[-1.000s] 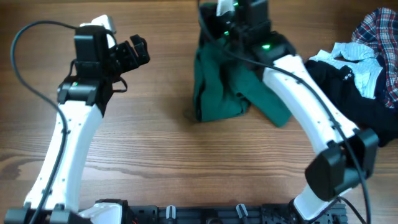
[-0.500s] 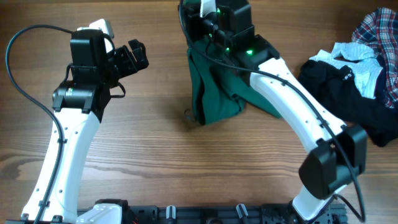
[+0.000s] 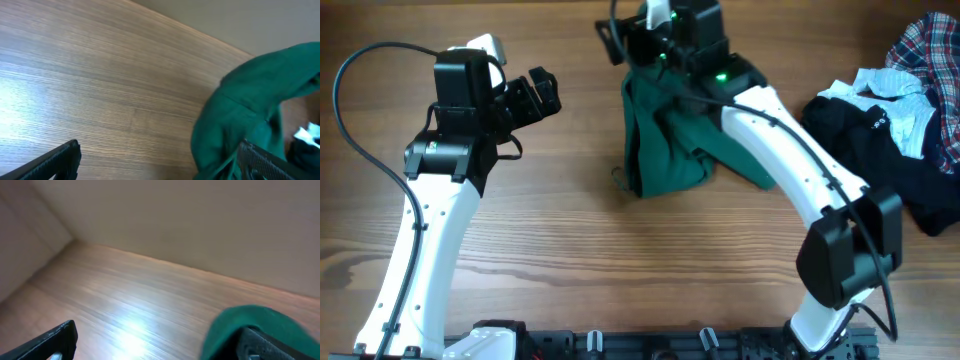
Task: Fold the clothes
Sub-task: 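Pull the green garment left and drop it at table center, then grasp the green garment's left edge with the left gripper and drag left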
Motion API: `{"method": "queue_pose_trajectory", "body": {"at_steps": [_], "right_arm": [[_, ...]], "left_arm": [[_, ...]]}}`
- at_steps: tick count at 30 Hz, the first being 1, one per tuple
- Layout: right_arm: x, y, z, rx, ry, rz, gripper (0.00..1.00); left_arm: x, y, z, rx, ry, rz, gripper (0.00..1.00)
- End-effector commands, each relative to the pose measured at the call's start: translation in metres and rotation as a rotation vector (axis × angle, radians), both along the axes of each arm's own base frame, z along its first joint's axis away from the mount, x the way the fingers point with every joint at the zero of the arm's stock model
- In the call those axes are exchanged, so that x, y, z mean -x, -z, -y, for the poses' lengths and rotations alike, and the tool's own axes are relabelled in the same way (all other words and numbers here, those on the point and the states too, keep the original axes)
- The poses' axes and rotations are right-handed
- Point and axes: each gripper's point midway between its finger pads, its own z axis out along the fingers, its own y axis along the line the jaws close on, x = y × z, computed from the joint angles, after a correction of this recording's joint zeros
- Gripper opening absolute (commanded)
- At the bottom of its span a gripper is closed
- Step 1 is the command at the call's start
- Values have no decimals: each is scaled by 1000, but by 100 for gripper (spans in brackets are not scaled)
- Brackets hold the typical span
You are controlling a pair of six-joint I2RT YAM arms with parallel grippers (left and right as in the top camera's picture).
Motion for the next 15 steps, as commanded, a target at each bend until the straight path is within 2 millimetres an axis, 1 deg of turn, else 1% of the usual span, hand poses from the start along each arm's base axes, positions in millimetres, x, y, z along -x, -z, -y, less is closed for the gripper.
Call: {"method": "queue_pose_trajectory", "body": {"at_steps": [1, 3, 5, 6, 8, 9, 11, 12, 14, 15], "right_arm": [[4, -75, 61, -12, 87, 125, 99], [9, -95, 88, -20, 119, 139, 100], [16, -113, 110, -36, 129, 157, 100], [20, -120, 116, -45, 123, 163, 100], [24, -125, 126, -51, 123, 161, 100], [25, -124, 132, -47, 134, 150, 99], [24, -111, 146, -26, 174, 101, 100], [21, -85, 166, 18, 241, 12, 100], [21, -66, 180, 53, 288, -54, 100], [22, -56, 187, 70, 309, -89, 100]], "left_arm": [[3, -16, 16, 53, 77, 33, 99], [4, -16, 22, 47, 98, 37, 100], [3, -17, 28, 45, 111, 45, 100], [2, -19, 32, 46, 119, 53, 100], [0, -21, 37, 47, 133, 67, 100], [-1, -22, 41, 48, 141, 75, 100], [-3, -20, 50, 50, 162, 79, 99], [-3, -10, 69, 49, 206, 57, 100], [-2, 1, 83, 46, 240, 27, 98], [-1, 10, 93, 38, 264, 5, 97]]}}
